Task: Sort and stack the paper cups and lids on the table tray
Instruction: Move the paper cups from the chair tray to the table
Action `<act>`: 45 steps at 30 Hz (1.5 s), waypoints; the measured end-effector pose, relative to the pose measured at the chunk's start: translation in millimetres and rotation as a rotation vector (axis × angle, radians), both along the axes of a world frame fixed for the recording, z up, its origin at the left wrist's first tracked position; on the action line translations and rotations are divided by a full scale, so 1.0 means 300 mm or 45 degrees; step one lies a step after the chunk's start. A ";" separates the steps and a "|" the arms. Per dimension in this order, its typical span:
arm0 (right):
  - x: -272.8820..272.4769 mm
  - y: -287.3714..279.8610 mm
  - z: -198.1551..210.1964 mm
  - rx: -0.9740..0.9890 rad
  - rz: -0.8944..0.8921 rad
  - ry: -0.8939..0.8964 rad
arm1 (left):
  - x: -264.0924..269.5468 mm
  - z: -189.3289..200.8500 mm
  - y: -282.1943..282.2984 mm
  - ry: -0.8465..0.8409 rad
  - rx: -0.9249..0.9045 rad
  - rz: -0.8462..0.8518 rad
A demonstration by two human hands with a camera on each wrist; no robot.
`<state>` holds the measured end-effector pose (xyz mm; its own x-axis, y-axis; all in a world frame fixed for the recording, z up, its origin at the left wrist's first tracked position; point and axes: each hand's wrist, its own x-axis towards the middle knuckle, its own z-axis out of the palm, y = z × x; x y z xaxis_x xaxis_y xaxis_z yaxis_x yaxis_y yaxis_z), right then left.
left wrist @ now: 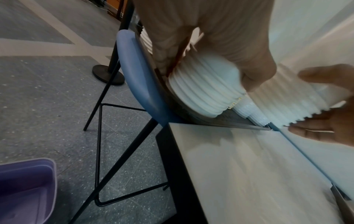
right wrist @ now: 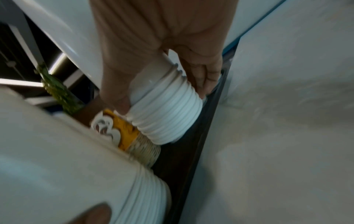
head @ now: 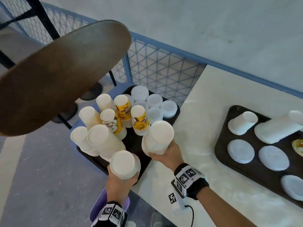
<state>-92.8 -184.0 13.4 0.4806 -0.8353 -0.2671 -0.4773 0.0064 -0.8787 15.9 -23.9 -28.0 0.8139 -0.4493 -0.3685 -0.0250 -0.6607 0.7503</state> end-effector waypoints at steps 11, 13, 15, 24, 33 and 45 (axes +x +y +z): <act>-0.306 -0.484 0.104 -0.117 -0.405 0.039 | -0.155 -0.023 -0.205 -0.049 -0.362 0.078; -0.321 -0.584 0.131 -0.103 -0.438 0.052 | -0.192 0.021 -0.308 0.001 -0.353 -0.017; -0.328 -0.669 0.131 -0.091 -0.476 0.060 | -0.228 0.082 -0.436 0.080 -0.433 -0.141; -0.326 -0.860 -0.011 -0.005 -0.625 0.144 | -0.313 0.137 -1.010 -0.024 -0.321 -0.359; -0.364 -0.915 -0.096 0.060 -0.638 0.166 | -0.345 0.025 -1.121 -0.049 -0.183 -0.301; -0.391 -0.773 -0.104 -0.104 -0.752 0.075 | -0.326 0.028 -0.960 -0.063 -0.343 -0.424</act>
<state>-210.1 -415.8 -17.7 -0.0853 -0.9755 -0.2026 -0.4618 0.2189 -0.8596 -81.7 -311.8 -19.4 0.6221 -0.7651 -0.1662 -0.2439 -0.3911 0.8875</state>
